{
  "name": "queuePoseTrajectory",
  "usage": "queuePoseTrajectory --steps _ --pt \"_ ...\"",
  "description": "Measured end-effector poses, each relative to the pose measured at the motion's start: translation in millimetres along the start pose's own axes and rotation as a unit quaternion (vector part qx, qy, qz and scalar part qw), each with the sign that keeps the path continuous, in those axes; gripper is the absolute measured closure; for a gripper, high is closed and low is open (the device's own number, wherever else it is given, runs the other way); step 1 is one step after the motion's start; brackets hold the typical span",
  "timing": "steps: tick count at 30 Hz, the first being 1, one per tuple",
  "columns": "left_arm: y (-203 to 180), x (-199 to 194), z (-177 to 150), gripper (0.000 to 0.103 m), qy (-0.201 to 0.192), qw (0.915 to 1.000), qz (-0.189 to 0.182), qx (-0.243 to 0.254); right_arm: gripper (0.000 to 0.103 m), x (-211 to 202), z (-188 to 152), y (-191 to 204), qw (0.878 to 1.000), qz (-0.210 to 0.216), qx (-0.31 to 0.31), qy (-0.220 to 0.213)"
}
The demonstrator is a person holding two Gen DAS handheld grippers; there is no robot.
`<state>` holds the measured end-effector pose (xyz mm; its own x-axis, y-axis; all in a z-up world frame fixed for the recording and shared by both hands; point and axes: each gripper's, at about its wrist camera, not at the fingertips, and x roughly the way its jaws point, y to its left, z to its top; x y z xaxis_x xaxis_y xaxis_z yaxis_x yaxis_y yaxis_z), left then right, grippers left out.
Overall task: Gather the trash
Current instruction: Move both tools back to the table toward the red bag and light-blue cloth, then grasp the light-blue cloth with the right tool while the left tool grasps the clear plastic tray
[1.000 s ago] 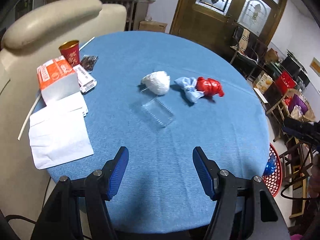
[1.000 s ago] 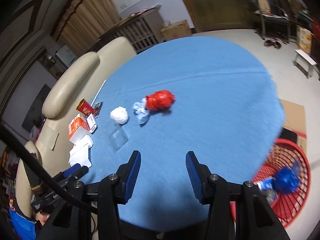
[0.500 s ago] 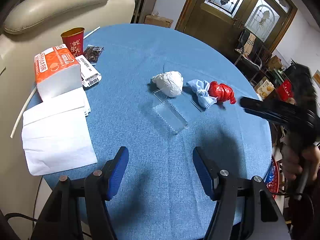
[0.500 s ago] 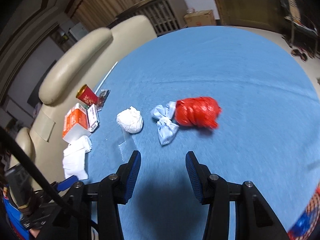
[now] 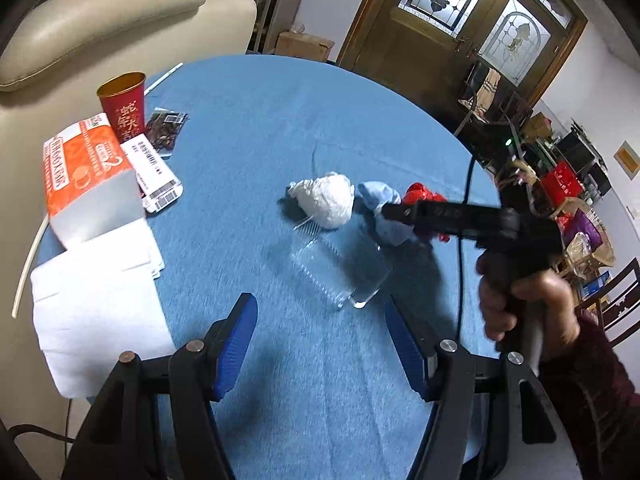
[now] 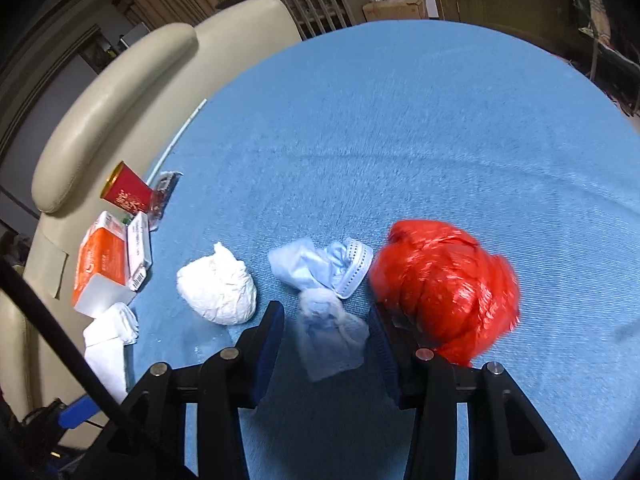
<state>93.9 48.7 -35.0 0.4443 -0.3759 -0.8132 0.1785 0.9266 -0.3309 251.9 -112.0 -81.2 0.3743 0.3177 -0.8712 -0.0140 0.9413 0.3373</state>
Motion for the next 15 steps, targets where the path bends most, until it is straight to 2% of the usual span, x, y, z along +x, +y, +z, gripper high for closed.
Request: queuePoseTrajectory --steps 2,7,15 --pt "-1 2 4 0.036 0.001 1.0000 -0.002 -0.002 0.064 5 -2 0 1.000 -0.002 -0.004 0.006" --pt "-8 10 9 0.036 0.013 0.9998 -0.013 -0.007 0.075 -5 -9 -8 1.000 -0.001 -0.006 -0.016" --pt "-27 46 21 0.033 0.042 0.9989 -0.015 -0.018 0.075 -52 -45 -37 0.999 0.020 0.005 -0.038"
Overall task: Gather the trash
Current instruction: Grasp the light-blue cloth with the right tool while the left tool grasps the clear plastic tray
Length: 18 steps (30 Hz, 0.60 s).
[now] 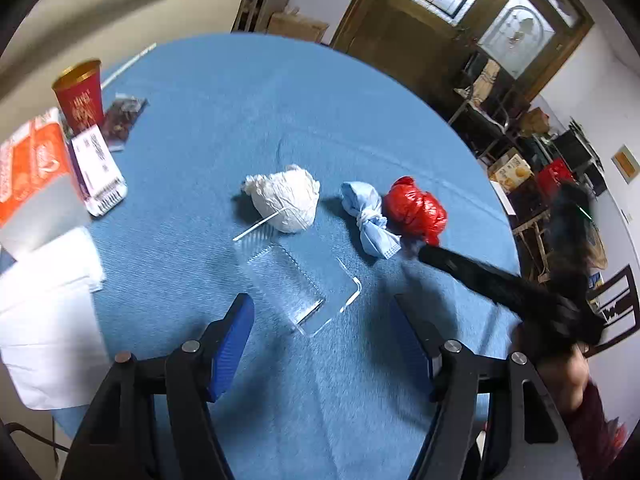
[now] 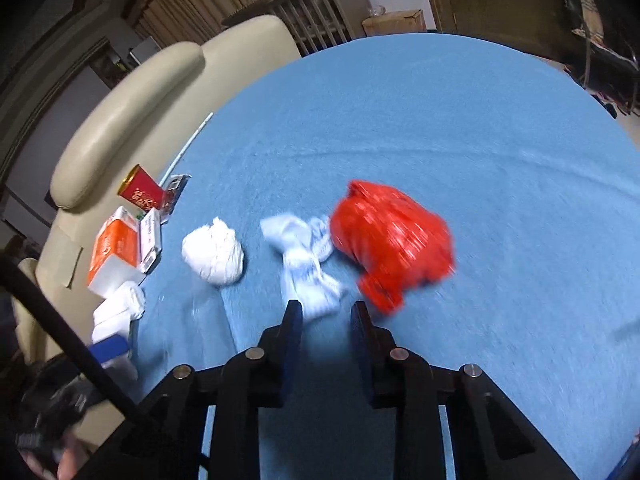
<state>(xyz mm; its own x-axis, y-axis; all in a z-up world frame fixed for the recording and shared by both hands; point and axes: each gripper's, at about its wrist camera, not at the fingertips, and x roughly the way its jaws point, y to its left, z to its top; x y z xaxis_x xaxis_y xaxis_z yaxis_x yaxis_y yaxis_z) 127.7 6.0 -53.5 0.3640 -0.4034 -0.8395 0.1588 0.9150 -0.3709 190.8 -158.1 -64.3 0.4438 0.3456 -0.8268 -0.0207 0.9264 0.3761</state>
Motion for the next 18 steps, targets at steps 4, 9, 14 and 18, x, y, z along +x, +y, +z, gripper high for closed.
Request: queuePoseTrajectory --steps 4,9,14,18 --pt "1 23 7 0.032 0.021 0.9988 0.002 -0.045 0.075 -14 -16 -11 1.000 0.005 0.006 0.002" --pt "0 43 11 0.032 0.035 0.9965 0.024 -0.071 0.074 -22 -24 -24 0.999 0.027 0.029 0.000" --pt "0 55 8 0.032 0.051 0.9955 0.042 -0.067 0.053 -22 -22 -32 0.998 0.034 0.045 0.002" --pt "11 50 3 0.032 0.045 0.9958 0.040 -0.068 0.037 -27 -15 -31 0.998 0.040 0.042 -0.017"
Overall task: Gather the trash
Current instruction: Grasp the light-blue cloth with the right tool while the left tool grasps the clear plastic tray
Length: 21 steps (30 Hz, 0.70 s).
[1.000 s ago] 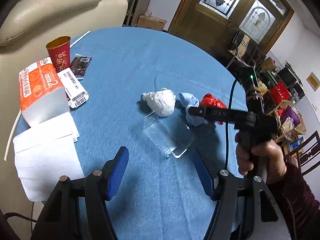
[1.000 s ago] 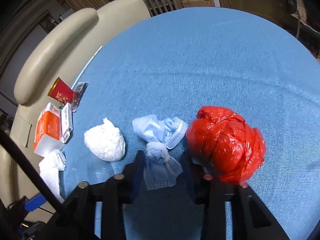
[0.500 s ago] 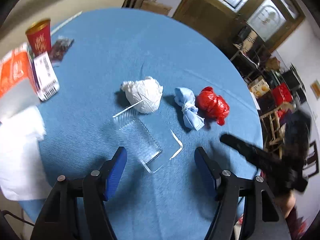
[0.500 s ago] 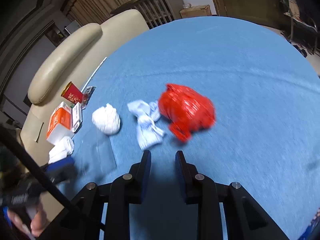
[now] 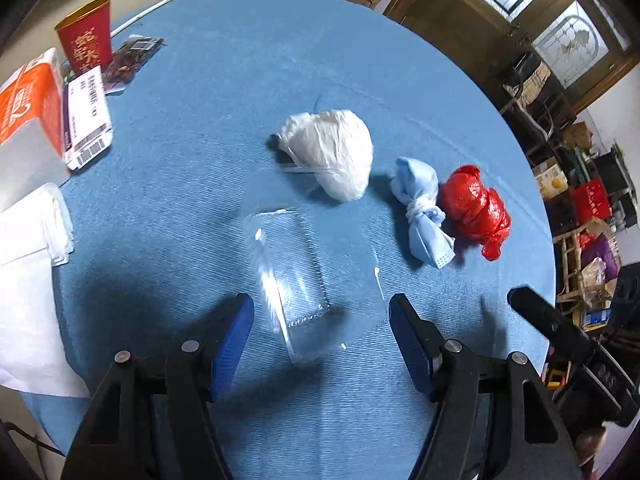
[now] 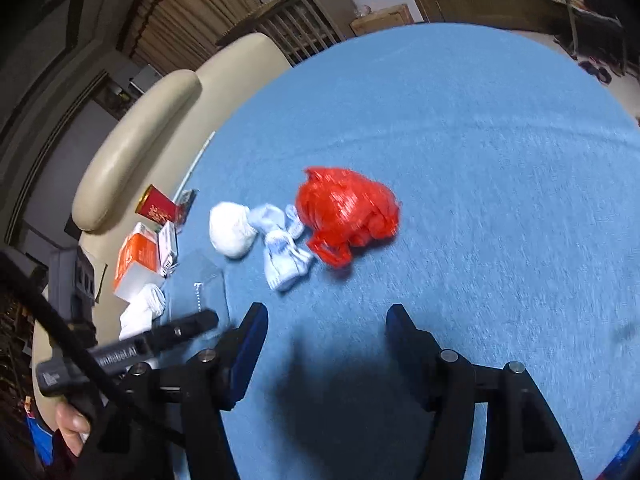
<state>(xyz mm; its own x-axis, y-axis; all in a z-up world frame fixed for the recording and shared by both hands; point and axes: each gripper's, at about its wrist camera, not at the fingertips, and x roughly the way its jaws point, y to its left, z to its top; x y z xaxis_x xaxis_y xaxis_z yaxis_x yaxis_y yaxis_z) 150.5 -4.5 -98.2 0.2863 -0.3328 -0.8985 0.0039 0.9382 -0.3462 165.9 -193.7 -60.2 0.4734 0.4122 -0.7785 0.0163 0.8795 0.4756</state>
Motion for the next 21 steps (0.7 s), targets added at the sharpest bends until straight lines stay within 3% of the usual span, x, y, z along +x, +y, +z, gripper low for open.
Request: queuePoseTrajectory --steps 2,4,5,11,19,21 --pt "8 -5 -1 0.032 -0.006 1.0000 -0.001 0.000 0.042 6 5 8 1.000 -0.007 -0.017 0.002" --pt "15 -9 0 0.039 -0.008 0.9999 0.006 0.005 0.055 18 11 20 0.999 -0.003 -0.034 0.017" --pt "19 -10 -1 0.042 -0.006 1.0000 0.005 0.006 0.057 25 14 25 0.999 -0.007 -0.042 0.025" --pt "40 -19 -5 0.044 -0.003 1.0000 0.000 0.003 0.057 57 29 52 0.998 -0.021 -0.050 0.030" --pt "49 -24 -5 0.044 -0.005 0.9999 0.000 0.011 0.056 91 46 51 0.997 -0.058 -0.032 0.039" --pt "43 -21 1 0.044 -0.006 0.9999 0.005 0.014 0.060 92 46 54 0.996 -0.069 -0.044 0.036"
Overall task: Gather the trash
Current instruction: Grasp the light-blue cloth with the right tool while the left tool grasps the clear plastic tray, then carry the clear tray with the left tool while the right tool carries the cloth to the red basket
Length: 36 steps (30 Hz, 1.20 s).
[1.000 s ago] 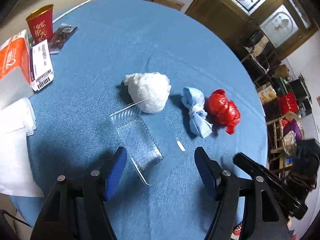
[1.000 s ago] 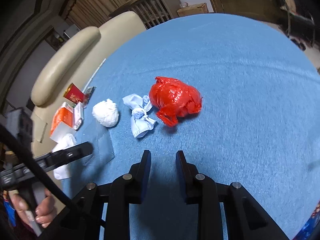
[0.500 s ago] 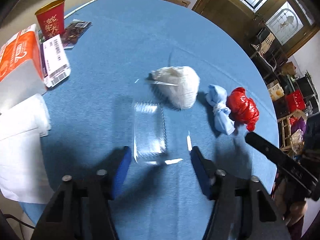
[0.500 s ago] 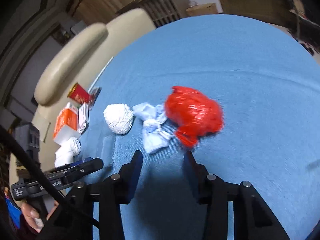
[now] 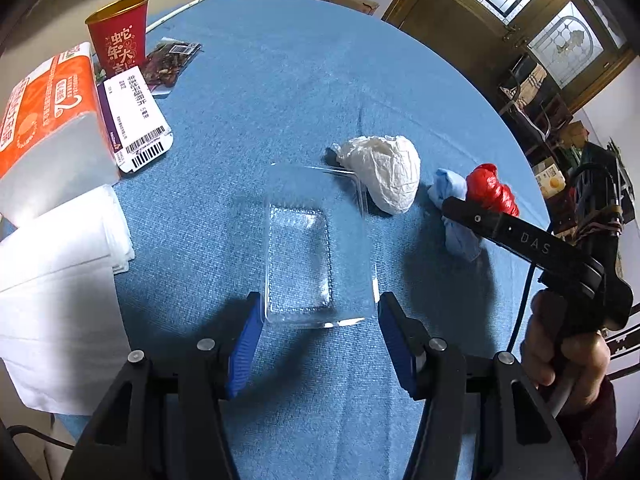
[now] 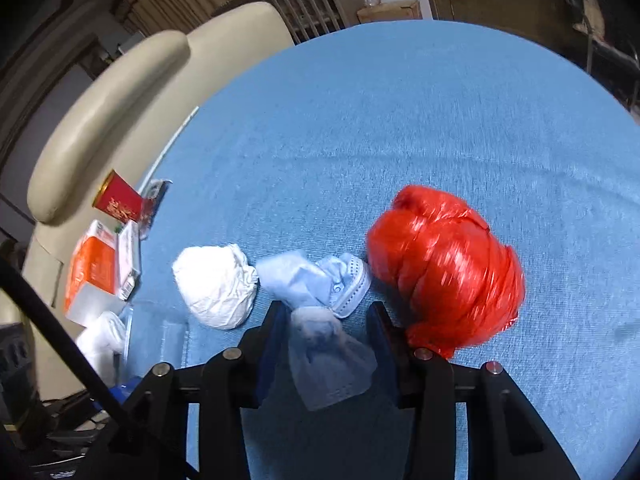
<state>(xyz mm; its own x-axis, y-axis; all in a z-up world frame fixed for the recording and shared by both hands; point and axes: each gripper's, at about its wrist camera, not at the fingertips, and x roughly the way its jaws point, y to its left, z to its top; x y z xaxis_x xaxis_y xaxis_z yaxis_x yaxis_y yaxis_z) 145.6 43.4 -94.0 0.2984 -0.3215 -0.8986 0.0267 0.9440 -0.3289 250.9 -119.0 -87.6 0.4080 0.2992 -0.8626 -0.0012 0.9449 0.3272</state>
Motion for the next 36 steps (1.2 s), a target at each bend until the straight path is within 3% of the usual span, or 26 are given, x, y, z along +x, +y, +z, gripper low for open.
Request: queuePoseTrajectory --steps 1,4,11,18,27,36 --pt "-2 0 0 0.043 -0.002 1.0000 0.003 0.001 0.067 0 -1 2 1.000 -0.003 -0.004 0.000" --pt "-6 0 0 0.044 -0.012 0.9999 0.007 0.006 0.073 -3 -5 3 1.000 -0.007 -0.011 -0.003" --pt "-23 -3 -5 0.046 -0.027 0.9994 0.006 0.023 0.073 -34 -23 -3 1.000 0.004 -0.009 -0.022" --pt "-56 -21 -22 0.046 -0.047 0.9962 0.014 0.072 0.073 -79 -56 -21 0.999 0.013 0.009 -0.040" --pt "-99 -53 -56 0.046 -0.094 0.9813 0.065 0.155 0.073 -133 -95 -41 0.997 0.008 0.033 -0.071" --pt "-125 -82 -82 0.046 -0.128 0.9685 0.088 0.195 0.073 -181 -130 -51 0.994 0.008 0.049 -0.101"
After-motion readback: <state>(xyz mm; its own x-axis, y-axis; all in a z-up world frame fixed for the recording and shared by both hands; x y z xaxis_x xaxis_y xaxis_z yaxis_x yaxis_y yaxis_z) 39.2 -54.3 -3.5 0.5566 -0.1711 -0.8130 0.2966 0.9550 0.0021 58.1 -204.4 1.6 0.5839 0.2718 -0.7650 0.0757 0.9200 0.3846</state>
